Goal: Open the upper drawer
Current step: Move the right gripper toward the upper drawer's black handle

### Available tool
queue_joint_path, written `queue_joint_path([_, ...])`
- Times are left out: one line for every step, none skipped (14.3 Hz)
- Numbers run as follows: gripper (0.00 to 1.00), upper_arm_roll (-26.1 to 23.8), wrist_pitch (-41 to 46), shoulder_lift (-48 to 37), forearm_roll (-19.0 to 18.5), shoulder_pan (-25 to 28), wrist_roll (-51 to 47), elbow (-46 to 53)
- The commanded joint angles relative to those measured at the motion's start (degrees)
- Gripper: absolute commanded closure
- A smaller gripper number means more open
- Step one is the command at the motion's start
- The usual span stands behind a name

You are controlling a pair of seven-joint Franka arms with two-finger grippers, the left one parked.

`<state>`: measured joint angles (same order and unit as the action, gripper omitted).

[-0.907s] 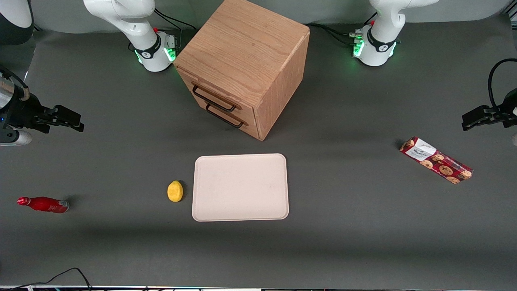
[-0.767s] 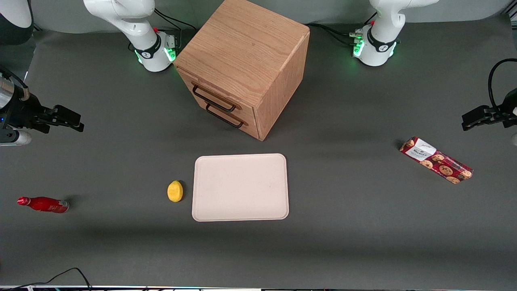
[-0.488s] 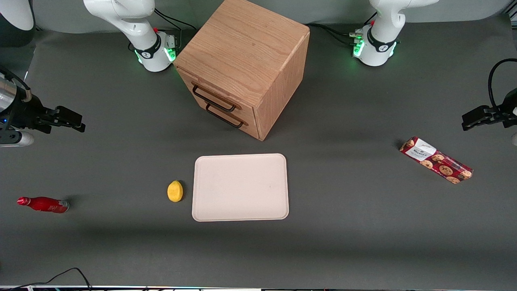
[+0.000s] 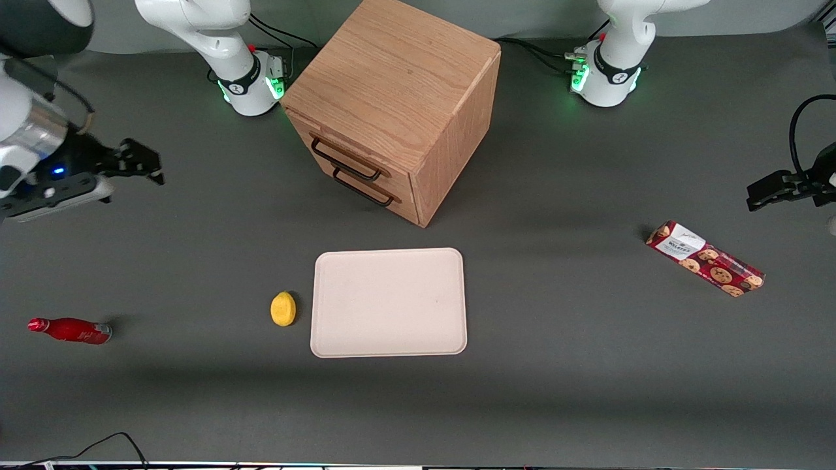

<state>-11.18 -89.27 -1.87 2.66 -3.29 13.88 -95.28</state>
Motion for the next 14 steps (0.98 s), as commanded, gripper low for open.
queue_joint_path([0.00,-5.15,-1.96,-1.39,2.70,-1.01,4.22,-3.76])
queue_joint_path([0.00,-6.73,-2.30,-1.30,2.87,-1.02,5.79,-4.55])
queue_joint_path([0.00,-7.88,-2.48,-1.30,4.35,-1.02,7.29,-5.43])
queue_joint_path([0.00,-8.41,-3.35,-1.30,6.28,-1.02,8.17,-6.22])
queue_joint_path([0.00,-9.64,-4.23,-1.30,7.78,-0.93,8.96,-7.19])
queue_joint_path([0.00,-10.87,-5.29,-1.21,8.67,-0.93,9.32,-7.80])
queue_joint_path([0.00,-12.53,-6.25,-0.95,9.28,-0.84,9.32,-8.25])
queue_joint_path([0.00,-14.20,-7.48,-0.51,9.55,-0.75,9.24,-8.77])
queue_joint_path([0.00,-15.87,-8.97,-0.33,10.68,-0.66,9.23,-9.82])
queue_joint_path([0.00,-16.93,-10.82,-0.24,11.65,-0.66,9.23,-11.22])
queue_joint_path([0.00,-17.90,-12.40,0.02,12.01,-0.49,9.23,-12.54])
queue_joint_path([0.00,-19.21,-13.11,0.46,12.45,-0.49,9.32,-13.77])
queue_joint_path([0.00,-19.75,-14.34,0.90,12.45,-0.40,9.32,-14.57])
queue_joint_path([0.00,-20.36,-15.74,1.34,12.54,-0.40,9.32,-15.19])
